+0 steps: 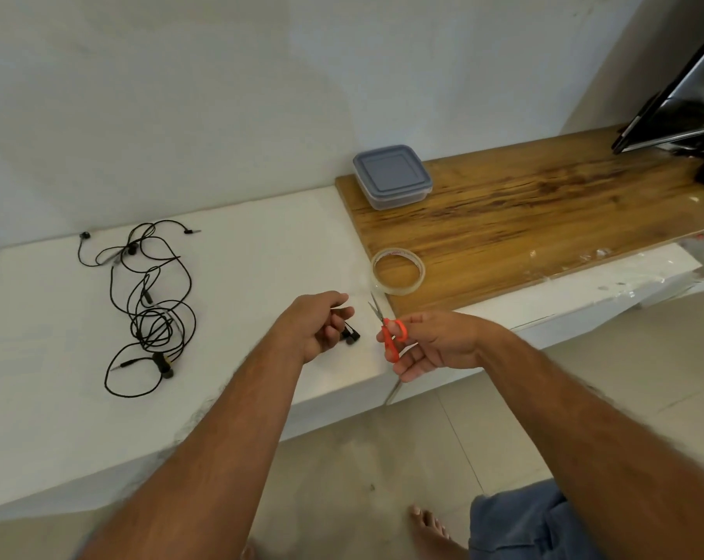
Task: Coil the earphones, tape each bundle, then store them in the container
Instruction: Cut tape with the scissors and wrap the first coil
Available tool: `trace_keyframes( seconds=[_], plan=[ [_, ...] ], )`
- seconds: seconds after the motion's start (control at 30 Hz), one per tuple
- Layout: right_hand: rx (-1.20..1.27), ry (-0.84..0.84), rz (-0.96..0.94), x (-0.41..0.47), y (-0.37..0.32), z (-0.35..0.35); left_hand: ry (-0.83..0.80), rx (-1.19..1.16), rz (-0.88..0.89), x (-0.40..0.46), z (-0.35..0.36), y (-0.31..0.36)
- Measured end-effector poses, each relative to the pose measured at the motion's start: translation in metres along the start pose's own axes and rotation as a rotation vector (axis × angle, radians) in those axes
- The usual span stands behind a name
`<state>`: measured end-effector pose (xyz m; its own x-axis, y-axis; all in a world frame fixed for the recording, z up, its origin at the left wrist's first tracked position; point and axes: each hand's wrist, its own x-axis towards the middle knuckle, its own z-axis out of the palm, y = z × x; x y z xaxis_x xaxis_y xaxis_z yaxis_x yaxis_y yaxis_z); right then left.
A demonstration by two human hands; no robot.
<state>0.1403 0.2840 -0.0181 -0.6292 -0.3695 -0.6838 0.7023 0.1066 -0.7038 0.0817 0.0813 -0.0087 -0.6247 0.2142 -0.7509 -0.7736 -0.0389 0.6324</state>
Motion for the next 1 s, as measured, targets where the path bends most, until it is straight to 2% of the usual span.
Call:
trace_keyframes(
  seconds=[0.4,0.67,0.87,1.0],
  plan=[
    [0.051,0.056,-0.087,0.018,-0.009,0.008,0.023,0.09,0.008,0.002,-0.004,0.0],
    [0.017,0.154,-0.107,0.016,-0.012,0.004,0.077,0.199,0.054,0.001,-0.003,-0.002],
    [-0.163,0.261,-0.128,0.013,-0.016,0.001,0.1,0.289,0.133,0.002,-0.003,-0.004],
    [-0.364,0.41,-0.209,0.007,-0.024,0.003,0.124,0.35,0.263,0.005,0.0,-0.008]
  ],
)
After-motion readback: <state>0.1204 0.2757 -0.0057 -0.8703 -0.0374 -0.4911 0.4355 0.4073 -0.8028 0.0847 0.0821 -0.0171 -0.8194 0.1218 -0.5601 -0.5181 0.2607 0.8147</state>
